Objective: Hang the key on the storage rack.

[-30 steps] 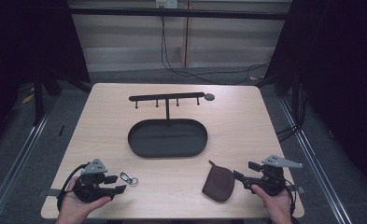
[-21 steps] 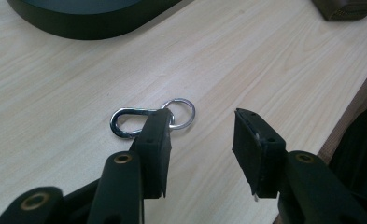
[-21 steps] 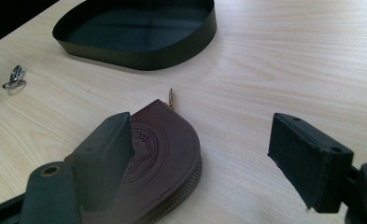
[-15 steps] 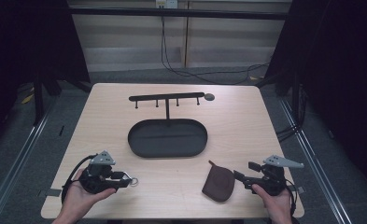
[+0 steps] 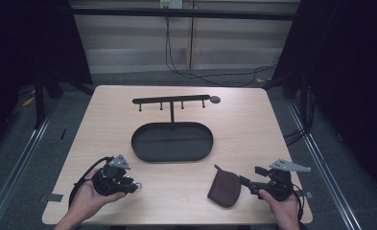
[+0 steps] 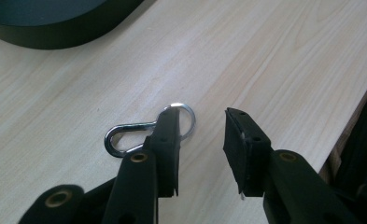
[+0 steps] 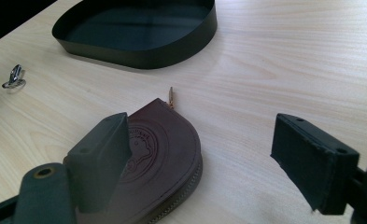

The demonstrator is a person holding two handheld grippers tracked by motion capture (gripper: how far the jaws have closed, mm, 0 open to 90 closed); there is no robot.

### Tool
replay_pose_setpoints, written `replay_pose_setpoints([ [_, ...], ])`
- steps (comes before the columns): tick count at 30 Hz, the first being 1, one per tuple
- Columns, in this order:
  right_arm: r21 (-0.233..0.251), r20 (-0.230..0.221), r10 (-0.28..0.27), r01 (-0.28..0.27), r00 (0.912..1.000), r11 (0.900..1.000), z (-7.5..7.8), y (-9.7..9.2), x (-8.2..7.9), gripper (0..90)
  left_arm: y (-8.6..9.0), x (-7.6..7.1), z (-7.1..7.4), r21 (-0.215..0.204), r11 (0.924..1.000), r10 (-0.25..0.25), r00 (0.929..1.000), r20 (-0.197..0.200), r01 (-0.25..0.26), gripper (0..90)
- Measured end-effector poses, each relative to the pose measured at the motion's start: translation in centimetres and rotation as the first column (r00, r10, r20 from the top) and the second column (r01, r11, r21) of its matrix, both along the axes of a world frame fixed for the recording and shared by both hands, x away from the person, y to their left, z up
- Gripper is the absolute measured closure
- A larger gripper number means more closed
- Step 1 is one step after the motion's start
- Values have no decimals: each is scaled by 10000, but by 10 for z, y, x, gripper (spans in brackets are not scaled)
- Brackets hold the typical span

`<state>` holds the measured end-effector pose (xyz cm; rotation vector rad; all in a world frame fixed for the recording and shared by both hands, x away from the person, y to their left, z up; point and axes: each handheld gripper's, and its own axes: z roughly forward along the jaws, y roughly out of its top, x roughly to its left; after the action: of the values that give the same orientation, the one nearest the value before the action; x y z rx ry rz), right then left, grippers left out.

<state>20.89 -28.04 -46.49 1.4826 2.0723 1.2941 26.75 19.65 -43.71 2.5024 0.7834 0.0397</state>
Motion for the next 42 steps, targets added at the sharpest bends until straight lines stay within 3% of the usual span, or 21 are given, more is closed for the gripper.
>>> replay_pose_setpoints([
  [3,-20,4,9,-9,10000,10000,0,0,0,194,-4,3,0,316,9994,-167,9999,-2,167,659],
  [7,-6,-7,60,-60,10000,10000,-1,0,0,194,-9,4,1,438,9986,-296,9995,-143,302,639],
  [11,37,-51,56,-55,10000,10000,-1,0,0,194,-16,10,-6,877,9950,-445,9981,-431,482,620],
  [19,40,-94,105,-104,9999,9999,-1,0,1,194,-22,16,-15,1323,9887,-618,9960,-653,701,623],
  [27,69,-85,36,-35,10000,10000,-1,-1,1,197,-30,19,-18,1877,9777,-866,9951,-476,941,616],
  [28,85,-89,48,-47,9999,10000,-1,0,1,197,-33,21,-18,2021,9738,-950,9939,-562,1045,614],
  [34,96,-88,71,-70,9999,9999,-1,-1,0,197,-38,25,-20,2230,9678,-1029,9920,-736,1169,610],
  [37,115,-115,85,-84,9999,9999,-1,-1,1,197,-38,25,-21,2530,9595,-1095,9916,-691,1236,607],
  [42,156,-132,97,-95,9999,9998,-1,-1,1,199,-38,29,-22,2678,9565,-1019,9926,-661,1160,591],
])
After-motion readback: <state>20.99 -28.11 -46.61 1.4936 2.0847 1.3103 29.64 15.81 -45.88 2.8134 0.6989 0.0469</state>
